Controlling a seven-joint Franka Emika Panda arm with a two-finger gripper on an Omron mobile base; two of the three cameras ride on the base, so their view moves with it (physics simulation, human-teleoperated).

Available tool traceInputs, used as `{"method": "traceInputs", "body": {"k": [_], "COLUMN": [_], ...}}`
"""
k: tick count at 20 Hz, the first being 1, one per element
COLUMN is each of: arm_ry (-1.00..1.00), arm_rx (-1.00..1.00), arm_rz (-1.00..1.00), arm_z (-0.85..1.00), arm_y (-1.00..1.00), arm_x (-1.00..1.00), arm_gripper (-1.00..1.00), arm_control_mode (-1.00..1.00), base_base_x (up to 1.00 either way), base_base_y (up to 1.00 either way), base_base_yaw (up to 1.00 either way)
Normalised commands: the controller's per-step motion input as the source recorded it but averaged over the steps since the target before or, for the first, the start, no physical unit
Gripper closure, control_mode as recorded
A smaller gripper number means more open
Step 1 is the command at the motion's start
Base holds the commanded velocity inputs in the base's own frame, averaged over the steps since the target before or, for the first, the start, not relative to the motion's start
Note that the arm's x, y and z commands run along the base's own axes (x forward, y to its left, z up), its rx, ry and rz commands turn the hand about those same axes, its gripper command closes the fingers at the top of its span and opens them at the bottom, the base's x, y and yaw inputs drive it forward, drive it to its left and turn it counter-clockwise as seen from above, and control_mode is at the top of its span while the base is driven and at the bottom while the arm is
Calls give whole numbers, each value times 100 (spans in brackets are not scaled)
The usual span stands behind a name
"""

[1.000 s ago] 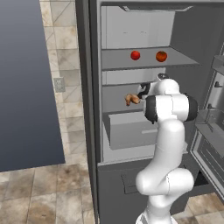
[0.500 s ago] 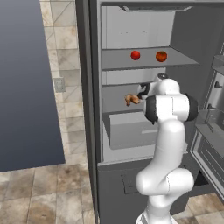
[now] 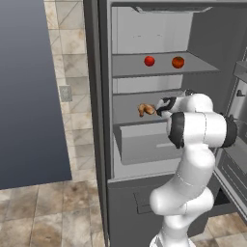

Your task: Place one tomato and one chicken drumstick in each tupperware on the nearby counter, to pack two identical lunches.

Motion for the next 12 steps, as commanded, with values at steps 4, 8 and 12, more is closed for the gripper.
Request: {"method": "traceInputs", "body": {"k": [4,8,12], "arm_ry": [-6,6,22], "arm_rx": [-9,-6,-4], "arm_rz": [9,6,6], "arm_z": [28,86,99], "arm_y": [15,8,19], "arm_x": [-100,-100,-98], "arm_gripper": [100,100,100], "arm_control_mode": [-100,-100,-100], "base_base_x": [0,0,0], "base_base_y": [0,0,0], "base_base_yaw": [0,0,0]}}
